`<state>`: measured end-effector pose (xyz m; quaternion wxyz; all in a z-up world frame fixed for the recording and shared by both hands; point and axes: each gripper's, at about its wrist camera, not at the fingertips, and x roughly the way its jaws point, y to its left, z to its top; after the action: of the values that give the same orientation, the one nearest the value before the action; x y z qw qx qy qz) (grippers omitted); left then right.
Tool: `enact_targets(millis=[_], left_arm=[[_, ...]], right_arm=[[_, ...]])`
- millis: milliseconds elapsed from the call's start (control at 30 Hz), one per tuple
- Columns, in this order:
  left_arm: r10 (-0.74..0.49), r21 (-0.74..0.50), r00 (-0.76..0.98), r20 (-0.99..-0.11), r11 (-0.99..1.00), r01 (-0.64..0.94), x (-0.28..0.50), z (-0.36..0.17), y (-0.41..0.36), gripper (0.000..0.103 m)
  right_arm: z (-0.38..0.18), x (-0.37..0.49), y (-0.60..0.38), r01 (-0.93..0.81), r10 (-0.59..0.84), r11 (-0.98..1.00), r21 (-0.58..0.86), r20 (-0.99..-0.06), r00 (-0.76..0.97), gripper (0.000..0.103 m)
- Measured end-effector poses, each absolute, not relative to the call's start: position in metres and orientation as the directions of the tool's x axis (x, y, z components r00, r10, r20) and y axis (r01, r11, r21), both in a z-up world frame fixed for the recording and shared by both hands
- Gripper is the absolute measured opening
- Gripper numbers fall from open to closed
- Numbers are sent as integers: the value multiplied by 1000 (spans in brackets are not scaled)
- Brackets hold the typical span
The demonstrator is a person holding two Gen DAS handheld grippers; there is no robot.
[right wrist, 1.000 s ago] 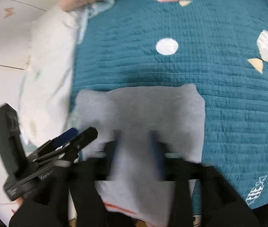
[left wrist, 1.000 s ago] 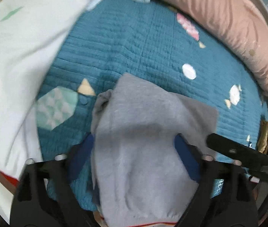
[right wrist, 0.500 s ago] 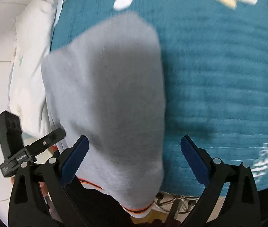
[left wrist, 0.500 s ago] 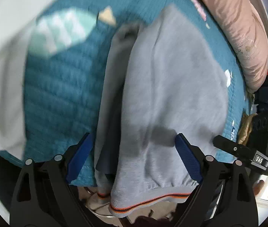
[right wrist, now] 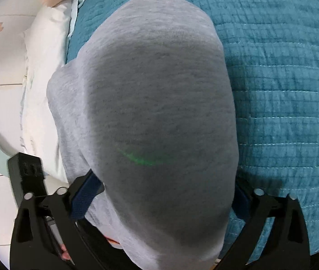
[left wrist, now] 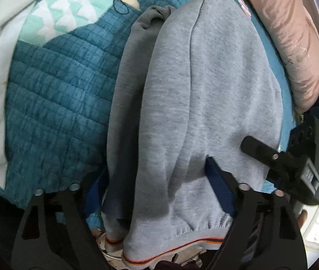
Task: Fold large clothes
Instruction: 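Grasp the folded grey bundle with both tools, then lift and carry the bundle with both tools toward the hanging puffer jacket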
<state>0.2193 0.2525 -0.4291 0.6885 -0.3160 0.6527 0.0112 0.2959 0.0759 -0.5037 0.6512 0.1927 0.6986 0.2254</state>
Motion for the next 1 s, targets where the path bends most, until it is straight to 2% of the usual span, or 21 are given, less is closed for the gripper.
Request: enact_targets(millis=[67, 167, 267, 367, 400, 467, 1000], left_arm=[[-386, -414, 154, -909, 806, -423, 218, -422, 245, 63], [-365, -396, 155, -918, 820, -413, 219, -414, 237, 53], [-358, -390, 157, -920, 813, -432, 214, -402, 239, 42], [-368, -401, 162, -916, 808, -432, 211, -399, 239, 38], [-370, -403, 164, -915, 805, -435, 211, -397, 239, 34], [-391, -428, 175, -903, 797, -426, 209, -388, 237, 32], [-428, -451, 141, -893, 839, -305, 223, -368, 175, 31]], right_arm=[[-498, 289, 82, -25, 550, 833, 553, -833, -61, 71], [-485, 284, 87, -53, 539, 839, 541, -841, -45, 56], [-470, 277, 84, -82, 553, 829, 553, -833, -29, 48], [-460, 272, 86, -96, 566, 819, 566, -824, -29, 43], [-458, 270, 86, -96, 570, 816, 570, -821, -28, 43], [-453, 267, 86, -111, 573, 813, 571, -819, -17, 41], [-423, 275, 38, -42, 577, 817, 575, -814, 75, 39]])
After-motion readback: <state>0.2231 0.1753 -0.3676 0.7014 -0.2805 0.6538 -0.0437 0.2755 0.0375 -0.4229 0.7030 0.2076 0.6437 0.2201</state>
